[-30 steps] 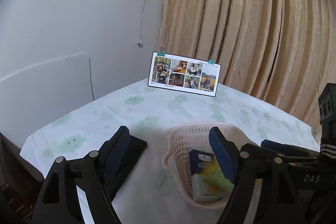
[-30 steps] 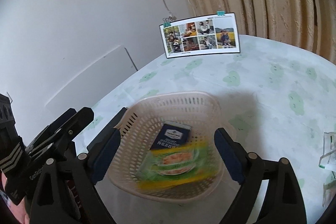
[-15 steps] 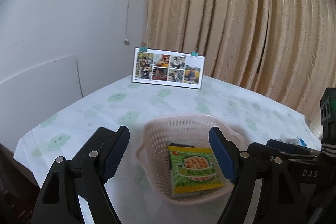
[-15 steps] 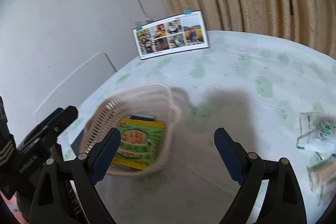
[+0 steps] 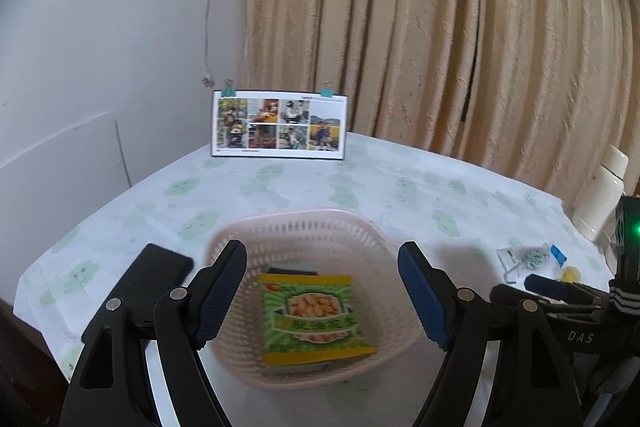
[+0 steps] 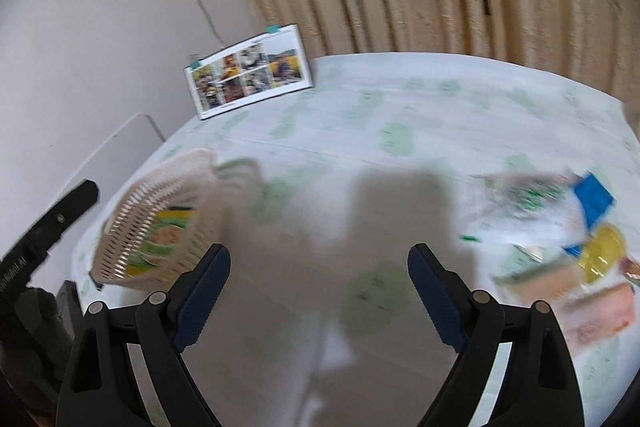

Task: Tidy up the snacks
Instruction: 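Move the right tool back to the snack pile over the pink wafer pack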

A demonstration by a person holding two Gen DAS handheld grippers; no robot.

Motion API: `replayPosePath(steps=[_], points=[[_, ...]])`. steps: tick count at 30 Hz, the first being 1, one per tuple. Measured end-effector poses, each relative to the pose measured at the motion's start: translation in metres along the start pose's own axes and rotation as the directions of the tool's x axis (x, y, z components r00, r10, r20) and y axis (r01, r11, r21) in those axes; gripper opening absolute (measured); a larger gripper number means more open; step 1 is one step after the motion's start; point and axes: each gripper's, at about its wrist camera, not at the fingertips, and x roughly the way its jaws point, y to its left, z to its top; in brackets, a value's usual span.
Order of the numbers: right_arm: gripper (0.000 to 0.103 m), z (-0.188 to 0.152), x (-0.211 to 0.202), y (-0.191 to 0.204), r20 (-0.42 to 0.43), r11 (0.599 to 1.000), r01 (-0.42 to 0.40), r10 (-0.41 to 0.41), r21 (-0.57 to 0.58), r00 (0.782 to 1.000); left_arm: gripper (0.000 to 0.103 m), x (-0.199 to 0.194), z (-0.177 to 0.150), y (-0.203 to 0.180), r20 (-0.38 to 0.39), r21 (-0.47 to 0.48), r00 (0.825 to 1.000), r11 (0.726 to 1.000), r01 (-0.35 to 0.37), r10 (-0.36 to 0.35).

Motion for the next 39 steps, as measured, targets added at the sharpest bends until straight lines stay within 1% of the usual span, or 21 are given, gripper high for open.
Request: replayPosePath(steps=[5, 10, 17, 22, 28, 33, 35, 37, 39], points=[[0.089, -0.012, -0.019, -0.043, 0.004, 0.996, 0.050, -0.051, 0.078, 0.999, 0.078, 0.003, -0.001, -0.025, -0.012, 0.044, 0.999, 0.998, 0.035, -0.034], [0.089, -0.026, -0.038, -0.078, -0.003, 0.984, 0.109, -0.109, 0.143, 0.994, 0.079, 0.005, -0.002, -0.050, -0.022, 0.087, 0.998, 0.994, 0.067, -0.066], [0.089, -0.053, -0.061, -0.127, -0.033, 0.946, 0.192, -0.190, 0.261, 0.981, 0.079, 0.011, -0.006, -0.079, -0.047, 0.133, 0.994, 0.986, 0.101, -0.096], [0.089, -0.061, -0.064, -0.144, -0.059, 0.920, 0.243, -0.236, 0.309, 0.970, 0.079, 0.012, -0.010, -0.093, -0.056, 0.151, 0.993, 0.982, 0.113, -0.106], [0.089, -0.055, -0.054, -0.151, -0.090, 0.906, 0.299, -0.286, 0.299, 0.954, 0.079, 0.015, -0.011, -0.106, -0.068, 0.169, 0.991, 0.978, 0.123, -0.113], [0.089, -0.040, -0.036, -0.149, -0.112, 0.905, 0.359, -0.342, 0.230, 0.933, 0.079, 0.017, -0.013, -0.113, -0.078, 0.177, 0.990, 0.975, 0.132, -0.120], [0.089, -0.036, -0.027, -0.148, -0.126, 0.897, 0.399, -0.381, 0.192, 0.916, 0.079, 0.018, -0.015, -0.115, -0.083, 0.183, 0.989, 0.974, 0.134, -0.120], [0.090, -0.036, -0.024, -0.146, -0.132, 0.894, 0.422, -0.404, 0.153, 0.905, 0.079, 0.018, -0.015, -0.117, -0.086, 0.189, 0.989, 0.973, 0.134, -0.120], [0.089, -0.038, -0.023, -0.145, -0.137, 0.894, 0.430, -0.414, 0.127, 0.900, 0.079, 0.019, -0.016, -0.119, -0.090, 0.191, 0.989, 0.972, 0.135, -0.119]])
